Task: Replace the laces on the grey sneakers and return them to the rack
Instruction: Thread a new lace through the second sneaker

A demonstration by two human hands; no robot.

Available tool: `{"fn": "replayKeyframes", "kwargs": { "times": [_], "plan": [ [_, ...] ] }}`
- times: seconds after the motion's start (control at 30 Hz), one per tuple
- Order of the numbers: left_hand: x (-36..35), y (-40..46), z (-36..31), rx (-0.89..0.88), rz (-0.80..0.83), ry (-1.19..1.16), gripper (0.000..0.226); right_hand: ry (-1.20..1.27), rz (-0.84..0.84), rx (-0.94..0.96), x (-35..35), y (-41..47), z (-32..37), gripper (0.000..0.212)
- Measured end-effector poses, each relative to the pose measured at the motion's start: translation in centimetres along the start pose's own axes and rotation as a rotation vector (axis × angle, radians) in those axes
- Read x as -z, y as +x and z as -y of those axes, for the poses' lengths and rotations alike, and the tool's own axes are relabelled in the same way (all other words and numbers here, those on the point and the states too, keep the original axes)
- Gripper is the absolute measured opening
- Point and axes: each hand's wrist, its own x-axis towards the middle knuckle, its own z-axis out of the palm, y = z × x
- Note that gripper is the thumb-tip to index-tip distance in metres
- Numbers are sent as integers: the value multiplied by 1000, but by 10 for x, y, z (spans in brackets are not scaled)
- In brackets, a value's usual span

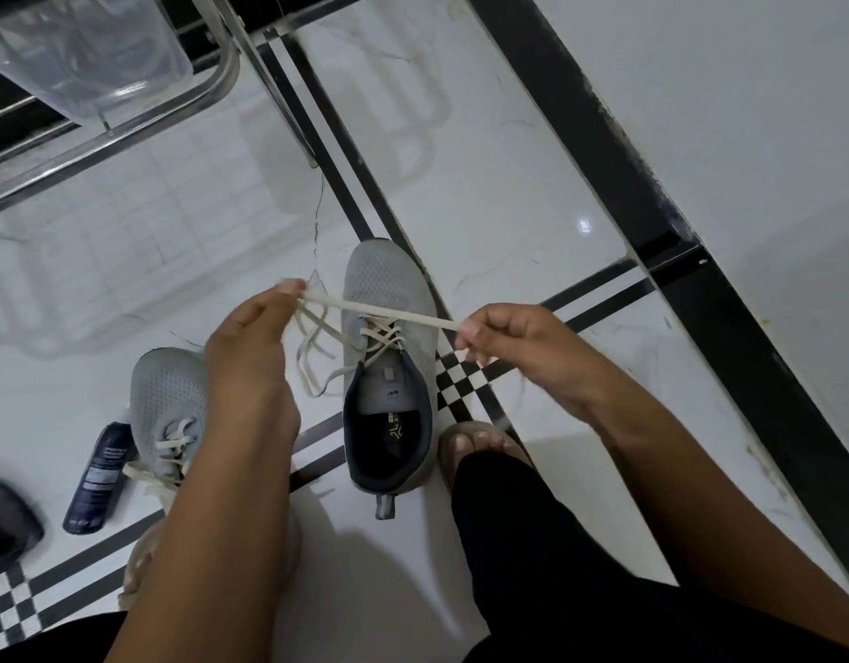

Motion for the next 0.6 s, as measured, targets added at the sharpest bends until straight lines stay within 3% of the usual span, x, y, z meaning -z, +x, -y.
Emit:
{"fn": "replayKeyframes", "kwargs": {
  "times": [0.23, 0.33, 0.4, 0.5, 0.6],
  "plan": [
    [32, 26, 18, 191, -190, 57, 11, -589, -186, -83, 34, 3, -24, 20],
    [26, 27, 26, 342, -340, 180, 54, -663, -197, -25, 19, 7, -22, 21],
    [13, 10, 27, 206, -341, 438, 62, -574, -181, 26, 3, 8, -16, 15],
    [-8, -16, 31, -238, 35, 546, 32, -428, -144, 92, -18, 12, -5, 8],
    [-20, -16, 31, -346, 471, 640, 29, -312, -100, 133, -24, 16, 4, 9]
  ]
}}
